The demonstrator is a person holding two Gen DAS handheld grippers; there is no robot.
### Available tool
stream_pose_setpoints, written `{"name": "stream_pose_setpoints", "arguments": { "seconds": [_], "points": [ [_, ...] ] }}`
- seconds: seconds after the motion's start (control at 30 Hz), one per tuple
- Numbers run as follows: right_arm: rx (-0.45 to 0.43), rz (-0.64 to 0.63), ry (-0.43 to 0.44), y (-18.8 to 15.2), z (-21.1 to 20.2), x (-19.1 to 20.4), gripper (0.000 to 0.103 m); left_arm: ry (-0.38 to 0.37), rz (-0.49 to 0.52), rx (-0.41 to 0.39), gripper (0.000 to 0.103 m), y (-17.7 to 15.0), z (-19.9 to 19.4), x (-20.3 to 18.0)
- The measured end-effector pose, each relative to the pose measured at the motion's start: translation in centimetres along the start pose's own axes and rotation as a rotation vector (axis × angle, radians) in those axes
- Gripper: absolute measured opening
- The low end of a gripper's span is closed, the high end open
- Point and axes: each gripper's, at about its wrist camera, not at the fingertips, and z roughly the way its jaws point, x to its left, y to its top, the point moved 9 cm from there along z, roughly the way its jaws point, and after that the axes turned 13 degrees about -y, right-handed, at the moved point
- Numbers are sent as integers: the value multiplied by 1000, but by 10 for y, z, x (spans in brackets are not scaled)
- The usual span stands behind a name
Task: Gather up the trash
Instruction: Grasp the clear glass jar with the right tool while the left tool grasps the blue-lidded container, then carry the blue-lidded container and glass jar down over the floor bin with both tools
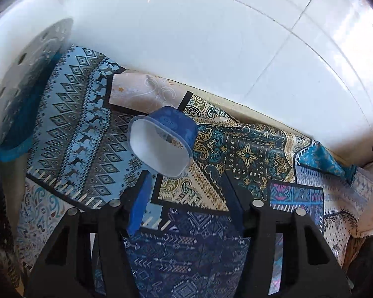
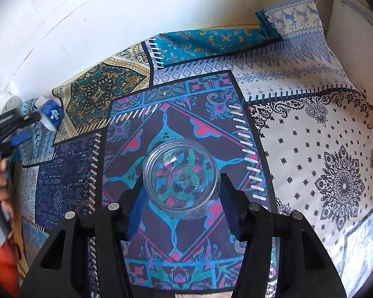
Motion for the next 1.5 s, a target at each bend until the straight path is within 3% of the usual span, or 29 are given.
{"name": "stream_pose_setpoints", "arguments": {
  "seconds": [0.17, 0.27, 0.3, 0.57, 0.77, 1.0, 1.23, 1.5],
  "points": [
    [-12, -16, -15, -5, -9, -6, 52, 23, -6, 4, 38, 12, 27, 2],
    [-19, -4, -23, -6, -12, -12, 52, 53, 19, -13, 17, 18, 33, -1],
    [-22, 2, -22, -7, -14, -15, 52, 67, 28, -15, 6, 19, 33, -2],
    [-77, 1, 20, -10, -49, -34, 52, 106, 97, -56, 5, -4, -10, -34],
    [-143, -88, 96, -21, -90, -42, 52, 156, 130, -112, 5, -52, -75, -64],
    [-207, -226, 182, -55, -143, -48, 52, 197, 102, -176, 5, -128, -156, -92],
    [-235, -230, 232, -98, -186, -55, 52, 171, 116, -200, 5, -199, -223, -118],
    [-273, -173, 186, -162, -222, -58, 52, 71, 212, -158, 5, -275, -268, -127]
  ]
}}
